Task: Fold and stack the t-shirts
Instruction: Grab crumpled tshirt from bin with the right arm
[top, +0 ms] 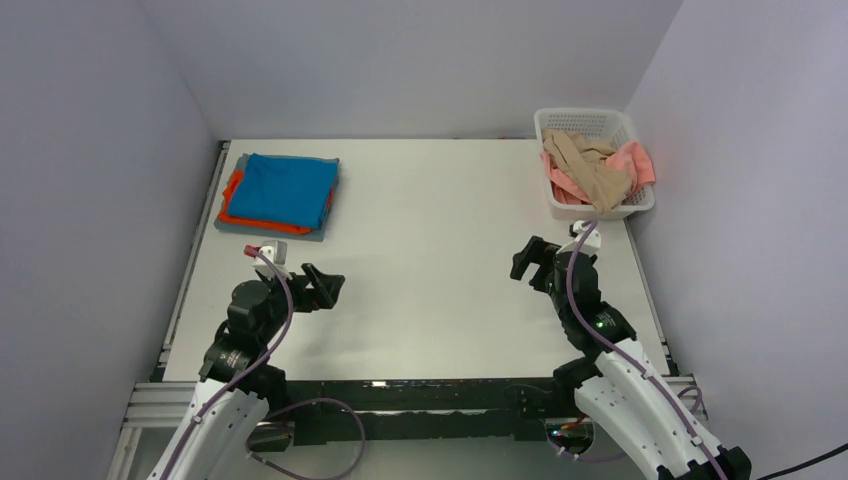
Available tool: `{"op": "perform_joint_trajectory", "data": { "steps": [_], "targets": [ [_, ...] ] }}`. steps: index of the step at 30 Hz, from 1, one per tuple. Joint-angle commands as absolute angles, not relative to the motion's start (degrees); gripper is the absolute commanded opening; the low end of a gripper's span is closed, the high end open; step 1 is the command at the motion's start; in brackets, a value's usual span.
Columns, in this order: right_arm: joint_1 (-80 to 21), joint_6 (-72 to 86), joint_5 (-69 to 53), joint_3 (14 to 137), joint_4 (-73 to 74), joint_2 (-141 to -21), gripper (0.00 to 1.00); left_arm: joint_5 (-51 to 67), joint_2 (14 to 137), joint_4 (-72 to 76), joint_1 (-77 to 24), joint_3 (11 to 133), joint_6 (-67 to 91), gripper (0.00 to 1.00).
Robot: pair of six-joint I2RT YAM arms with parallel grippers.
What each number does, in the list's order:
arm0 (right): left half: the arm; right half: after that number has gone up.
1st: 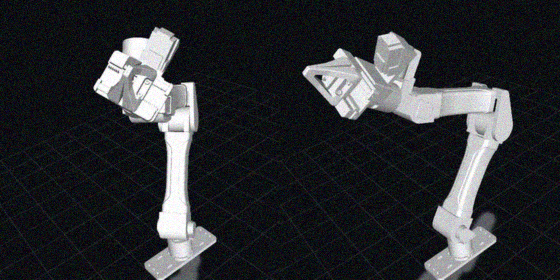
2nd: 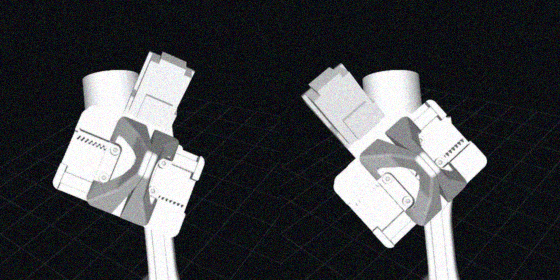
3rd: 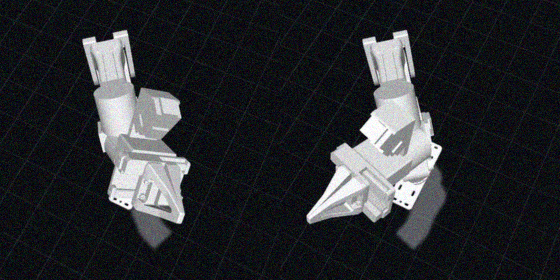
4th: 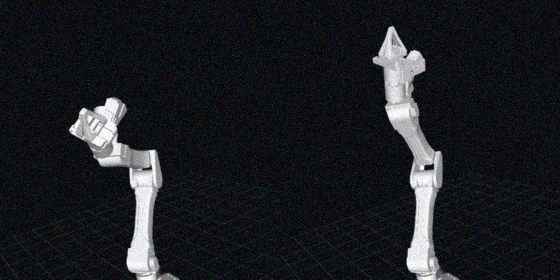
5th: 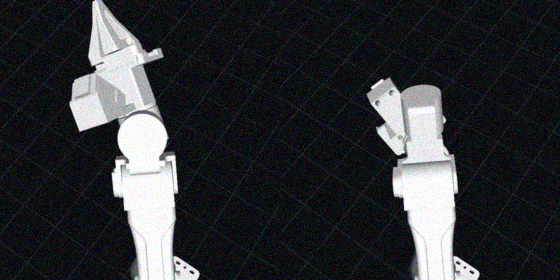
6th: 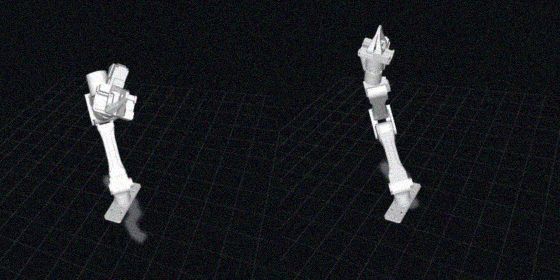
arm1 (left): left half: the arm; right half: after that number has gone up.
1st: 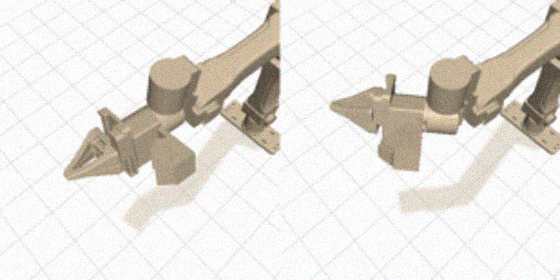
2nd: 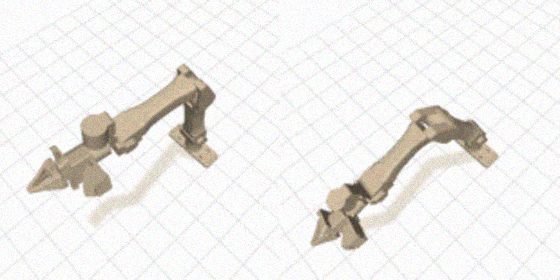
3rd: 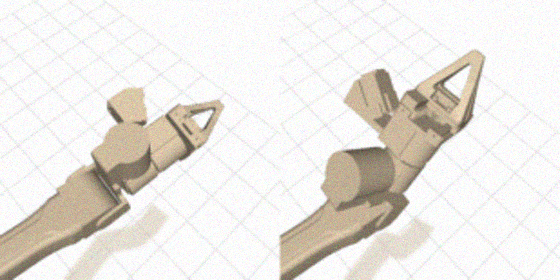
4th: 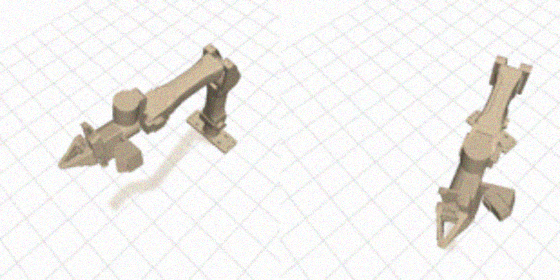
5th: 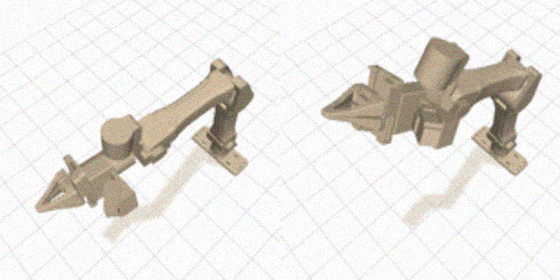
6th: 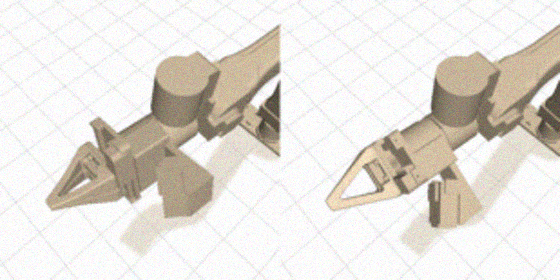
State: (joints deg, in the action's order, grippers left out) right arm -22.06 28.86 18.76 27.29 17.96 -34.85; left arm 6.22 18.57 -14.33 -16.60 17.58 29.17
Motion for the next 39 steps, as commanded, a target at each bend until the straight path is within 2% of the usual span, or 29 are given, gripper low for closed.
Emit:
{"op": "perform_joint_trajectory", "data": {
  "steps": [1, 8, 14, 22, 30, 33, 39],
  "targets": [
    [-21.97, 28.28, 18.66, 30.62, 16.11, -34.97, 1.0, 6.6, 18.5, -12.02, -16.65, 17.71, 28.3, 0.99],
    [-21.93, 28.67, 23.62, 34.61, 11.59, -39.63, 1.0, 6.0, 19.1, -11.97, -16.64, 17.9, 28.13, 0.99],
    [-19.35, 28.45, 35.26, 46.97, 17.34, -53.88, 1.0, 5.55, 19.92, -11.89, -16.64, 18.07, 27.86, 1.0],
    [-6.55, 21.06, 32.75, 68.41, 25.49, -75.13, 1.0, 5.09, 22.26, -10.95, -16.63, 18.57, 27.74, 0.99],
    [5.58, 15.38, 16.97, 77.89, 19.78, -89.47, 0.99, 3.68, 24.22, -11.94, -16.65, 19.35, 28.38, 0.99],
    [7.84, 12.49, 11.15, 81.14, 18.43, -94.47, 0.94, 3.05, 23.88, -12.37, -16.67, 19.51, 28.5, 0.99],
    [10.89, 12.44, 8.94, 90.25, 26.35, -104.88, 0.78, 2.32, 23.51, -12.84, -16.65, 19.27, 28.56, 0.99]
  ]
}}
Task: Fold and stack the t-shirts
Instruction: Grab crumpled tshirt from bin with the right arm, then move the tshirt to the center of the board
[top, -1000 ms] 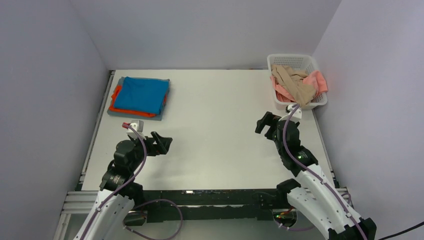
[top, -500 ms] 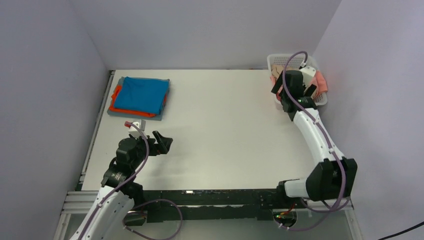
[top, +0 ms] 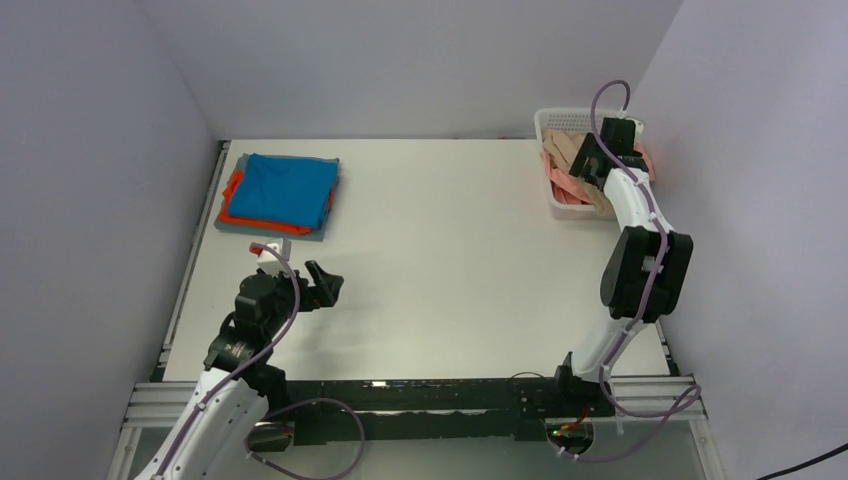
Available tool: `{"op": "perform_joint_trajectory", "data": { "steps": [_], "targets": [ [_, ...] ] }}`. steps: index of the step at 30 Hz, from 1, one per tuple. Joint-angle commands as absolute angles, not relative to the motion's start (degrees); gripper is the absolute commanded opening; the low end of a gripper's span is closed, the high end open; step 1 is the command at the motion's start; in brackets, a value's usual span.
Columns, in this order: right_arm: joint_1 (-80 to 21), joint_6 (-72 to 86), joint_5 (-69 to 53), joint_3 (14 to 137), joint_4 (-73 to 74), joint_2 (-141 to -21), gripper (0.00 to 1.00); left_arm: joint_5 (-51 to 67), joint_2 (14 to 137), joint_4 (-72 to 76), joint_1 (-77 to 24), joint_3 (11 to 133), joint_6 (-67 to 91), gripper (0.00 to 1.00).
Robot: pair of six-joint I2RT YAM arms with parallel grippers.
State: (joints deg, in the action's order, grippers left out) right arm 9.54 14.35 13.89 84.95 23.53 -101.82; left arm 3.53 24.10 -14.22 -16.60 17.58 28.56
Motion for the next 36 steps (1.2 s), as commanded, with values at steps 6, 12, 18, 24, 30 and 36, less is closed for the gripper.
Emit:
{"op": "perform_joint_trajectory", "data": {
  "steps": [6, 12, 18, 24, 30, 36],
  "targets": [
    [12.31, 13.23, 0.82, 91.55, 26.24, -106.71, 0.0, 2.27, 24.4, -13.02, -16.67, 19.73, 28.47, 0.99],
    [12.32, 15.72, -0.83, 90.15, 22.31, -98.06, 0.0, 1.86, 23.6, -13.32, -16.63, 19.67, 28.8, 0.99],
    [12.32, 17.07, 1.84, 90.71, 19.23, -86.26, 0.0, 1.96, 23.03, -13.17, -16.7, 19.43, 29.04, 0.99],
    [12.31, 17.15, -4.47, 93.21, 16.39, -79.63, 0.0, 2.29, 22.92, -12.99, -16.62, 19.57, 29.41, 0.99],
    [12.21, 19.67, -16.06, 99.9, 15.86, -77.16, 0.0, 1.91, 21.94, -13.21, -16.68, 20.31, 31.32, 0.99],
    [12.03, 21.57, -21.39, 104.63, 14.62, -76.96, 0.0, 1.93, 21.73, -14.14, -16.64, 20.8, 32.97, 0.99]
  ]
}}
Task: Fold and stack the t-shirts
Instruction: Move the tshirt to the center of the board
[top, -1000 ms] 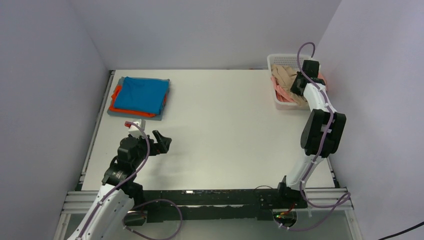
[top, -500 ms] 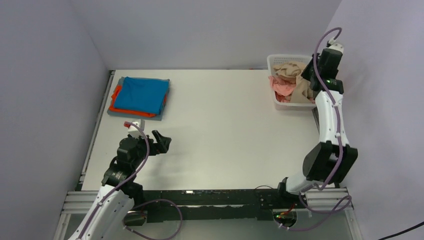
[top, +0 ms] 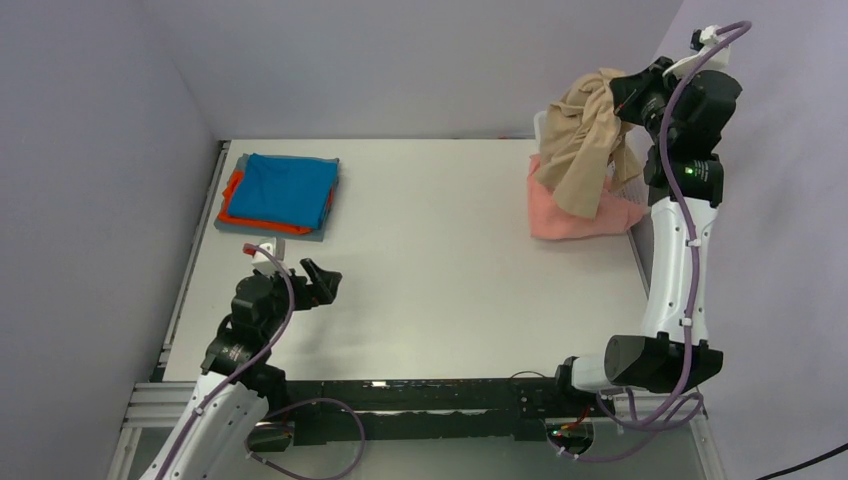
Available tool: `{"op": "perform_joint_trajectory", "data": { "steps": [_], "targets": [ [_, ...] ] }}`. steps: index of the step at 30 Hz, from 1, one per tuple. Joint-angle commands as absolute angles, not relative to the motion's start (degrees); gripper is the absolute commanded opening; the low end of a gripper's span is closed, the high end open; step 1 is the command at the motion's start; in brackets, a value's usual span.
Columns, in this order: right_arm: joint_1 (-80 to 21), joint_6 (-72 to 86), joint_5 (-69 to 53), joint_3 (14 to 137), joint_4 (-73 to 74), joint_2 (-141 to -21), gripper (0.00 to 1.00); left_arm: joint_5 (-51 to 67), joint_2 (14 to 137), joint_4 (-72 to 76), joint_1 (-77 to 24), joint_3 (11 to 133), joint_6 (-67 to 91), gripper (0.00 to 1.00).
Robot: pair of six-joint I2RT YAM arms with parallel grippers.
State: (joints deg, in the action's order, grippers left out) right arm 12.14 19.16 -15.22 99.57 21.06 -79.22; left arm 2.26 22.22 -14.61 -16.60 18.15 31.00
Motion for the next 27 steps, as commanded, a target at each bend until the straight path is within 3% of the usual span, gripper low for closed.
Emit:
{"op": "perform_joint_trajectory", "data": {
  "steps": [1, 6, 14, 21, 24, 27],
  "targets": [
    [12.04, 22.14, -23.56, 105.8, 15.2, -77.26, 0.0, 2.19, 21.57, -14.07, -16.67, 20.71, 33.32, 0.99],
    [8.79, 23.0, -33.35, 109.51, 19.86, -77.85, 0.0, 1.79, 21.15, -14.42, -16.69, 21.28, 34.74, 0.99],
    [-9.48, 18.82, -30.56, 108.29, 31.29, -76.33, 0.0, 0.18, 21.6, -19.11, -16.7, 25.09, 36.6, 0.99],
    [-24.8, 23.43, -27.81, 99.01, 29.02, -73.99, 0.0, -2.31, 19.65, -24.29, -16.64, 28.4, 37.72, 1.0],
    [-25.53, 32.65, -31.37, 88.94, 18.58, -71.29, 0.0, -4.77, 17.97, -28.12, -16.67, 30.09, 38.94, 0.99],
    [-25.62, 38.83, -25.1, 80.8, 14.34, -69.83, 0.0, -5.87, 17.4, -30.64, -16.66, 30.99, 40.19, 0.99]
  ]
}}
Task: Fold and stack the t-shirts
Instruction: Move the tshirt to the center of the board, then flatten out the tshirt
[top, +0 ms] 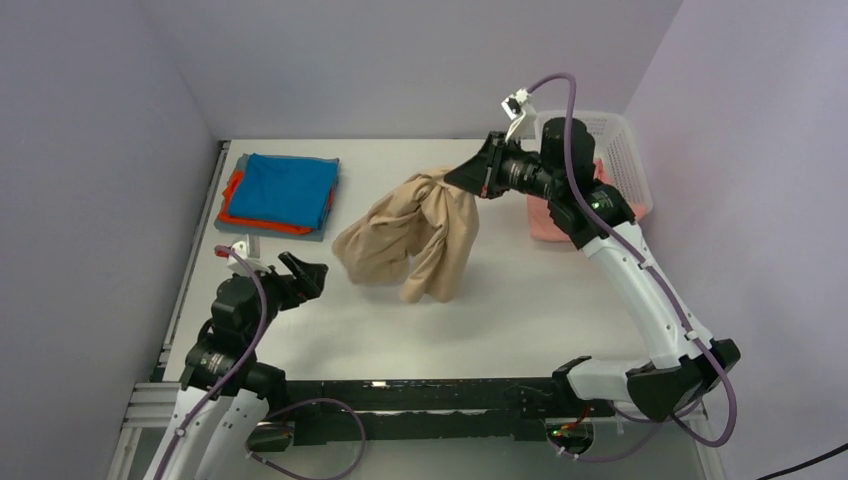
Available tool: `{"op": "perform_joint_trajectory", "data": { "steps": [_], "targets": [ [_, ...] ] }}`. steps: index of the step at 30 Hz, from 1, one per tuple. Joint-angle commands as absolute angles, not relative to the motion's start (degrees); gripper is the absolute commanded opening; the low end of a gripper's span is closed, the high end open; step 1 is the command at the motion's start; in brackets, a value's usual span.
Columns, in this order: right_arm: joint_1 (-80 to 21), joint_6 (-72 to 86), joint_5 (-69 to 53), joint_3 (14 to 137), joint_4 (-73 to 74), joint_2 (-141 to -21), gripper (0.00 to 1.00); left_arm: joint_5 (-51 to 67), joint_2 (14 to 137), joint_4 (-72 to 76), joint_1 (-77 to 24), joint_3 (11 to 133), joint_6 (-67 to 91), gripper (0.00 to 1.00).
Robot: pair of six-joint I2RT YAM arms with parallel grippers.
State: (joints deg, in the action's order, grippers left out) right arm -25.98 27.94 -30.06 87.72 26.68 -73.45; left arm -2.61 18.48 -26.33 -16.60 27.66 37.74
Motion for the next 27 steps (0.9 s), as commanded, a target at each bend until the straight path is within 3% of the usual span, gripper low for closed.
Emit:
{"op": "perform_joint_trajectory", "data": {
  "steps": [1, 6, 8, 10, 11, 12, 13, 18, 27],
  "targets": [
    [-25.49, 39.49, -21.47, 78.8, 14.32, -70.18, 0.0, -5.81, 17.6, -31.26, -16.65, 31.02, 40.29, 0.99],
    [-24.92, 38.72, -4.38, 72.12, 18.38, -75.76, 0.0, -5.44, 20.63, -32.77, -16.63, 30.64, 40.41, 0.99],
    [-23.73, 36.73, -0.67, 71.58, 19.72, -80.07, 0.11, -3.88, 22.41, -31.77, -16.69, 30.15, 40.22, 0.99],
    [-22.69, 35.17, 4.67, 74.37, 24.36, -84.73, 0.36, -1.25, 24.46, -30.2, -16.64, 29.5, 40.29, 0.99],
    [-22.56, 34.84, 8.11, 76.36, 27.48, -86.67, 0.58, 0.44, 25.43, -28.86, -16.68, 29.0, 40.1, 0.99],
    [-22.63, 34.38, 10.96, 77.77, 29.58, -87.73, 0.91, 2.52, 26.68, -27.28, -16.64, 28.28, 40.27, 0.99],
    [-22.59, 33.75, 12.99, 78.34, 30.64, -88.01, 0.99, 4.49, 27.87, -25.75, -16.63, 27.63, 40.4, 0.99],
    [-23.03, 31.41, 14.64, 72.65, 28.42, -81.21, 1.0, 13.56, 34.8, -16.23, -17.57, 24.2, 40.7, 0.99],
    [-31.42, 32.55, 11.06, 52.17, 23.24, -65.39, 1.0, 14.58, 53.34, -2.62, -23.89, 26.29, 40.74, 0.99]
  ]
}}
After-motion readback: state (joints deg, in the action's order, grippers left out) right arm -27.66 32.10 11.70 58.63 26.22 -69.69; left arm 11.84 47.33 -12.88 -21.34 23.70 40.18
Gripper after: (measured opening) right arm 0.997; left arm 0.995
